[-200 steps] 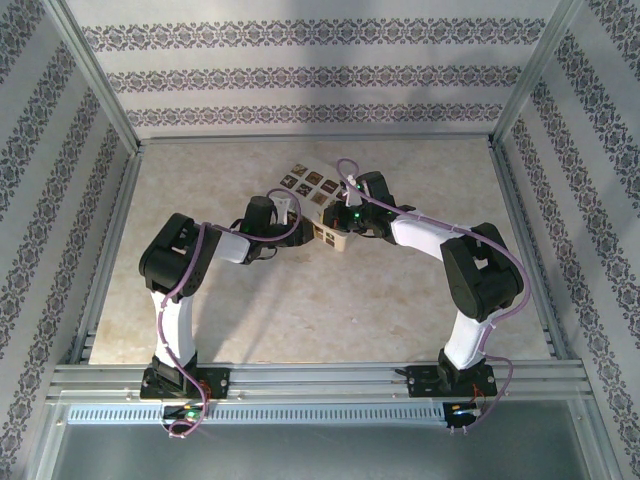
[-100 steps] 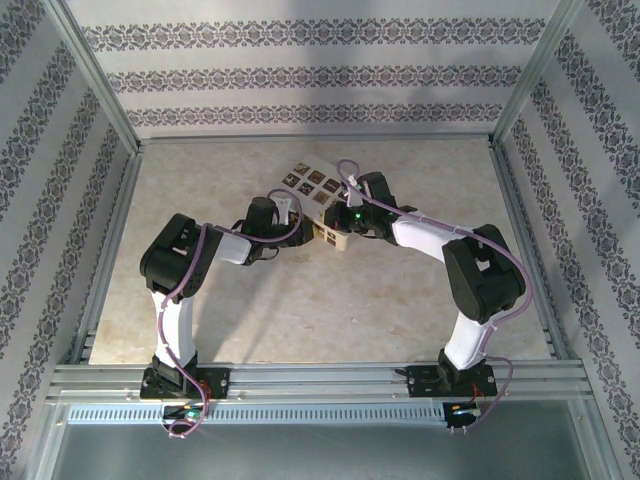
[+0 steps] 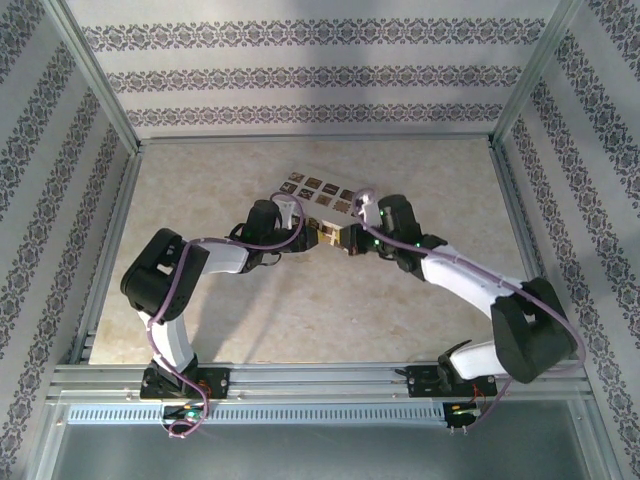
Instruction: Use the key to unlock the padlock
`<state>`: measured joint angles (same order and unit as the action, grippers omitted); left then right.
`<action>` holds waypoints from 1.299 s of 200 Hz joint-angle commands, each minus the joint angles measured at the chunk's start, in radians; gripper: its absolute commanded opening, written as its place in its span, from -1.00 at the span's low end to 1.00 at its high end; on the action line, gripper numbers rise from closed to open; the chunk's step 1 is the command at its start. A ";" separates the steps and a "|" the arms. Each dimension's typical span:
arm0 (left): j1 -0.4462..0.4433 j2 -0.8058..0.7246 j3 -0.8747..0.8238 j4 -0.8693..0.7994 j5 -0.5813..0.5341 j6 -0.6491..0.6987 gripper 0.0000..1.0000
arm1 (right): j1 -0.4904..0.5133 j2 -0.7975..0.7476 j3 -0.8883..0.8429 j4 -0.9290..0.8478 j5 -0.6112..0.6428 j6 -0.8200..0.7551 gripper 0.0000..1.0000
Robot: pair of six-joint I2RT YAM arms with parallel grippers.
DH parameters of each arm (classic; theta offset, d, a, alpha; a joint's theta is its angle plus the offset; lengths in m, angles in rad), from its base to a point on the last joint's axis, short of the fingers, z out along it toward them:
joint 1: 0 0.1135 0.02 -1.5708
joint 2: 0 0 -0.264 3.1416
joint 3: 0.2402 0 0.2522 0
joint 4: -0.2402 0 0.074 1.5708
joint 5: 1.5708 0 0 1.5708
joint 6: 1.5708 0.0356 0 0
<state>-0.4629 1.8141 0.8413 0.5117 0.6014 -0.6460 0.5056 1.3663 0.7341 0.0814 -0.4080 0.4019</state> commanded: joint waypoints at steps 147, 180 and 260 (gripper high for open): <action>-0.042 -0.091 0.054 -0.129 0.046 -0.219 -0.59 | 0.199 0.074 -0.203 0.321 0.365 -0.202 -1.00; -0.051 -0.093 0.060 -0.140 0.044 -0.224 -0.59 | 0.205 0.105 -0.186 0.349 0.368 -0.204 -1.00; -0.057 -0.085 0.062 -0.130 0.040 -0.235 -0.59 | 0.208 0.143 -0.185 0.422 0.409 -0.195 -1.00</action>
<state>-0.5041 1.7638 0.8680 0.3565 0.6163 -0.8505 0.7033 1.4982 0.5274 0.4488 -0.0280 0.2092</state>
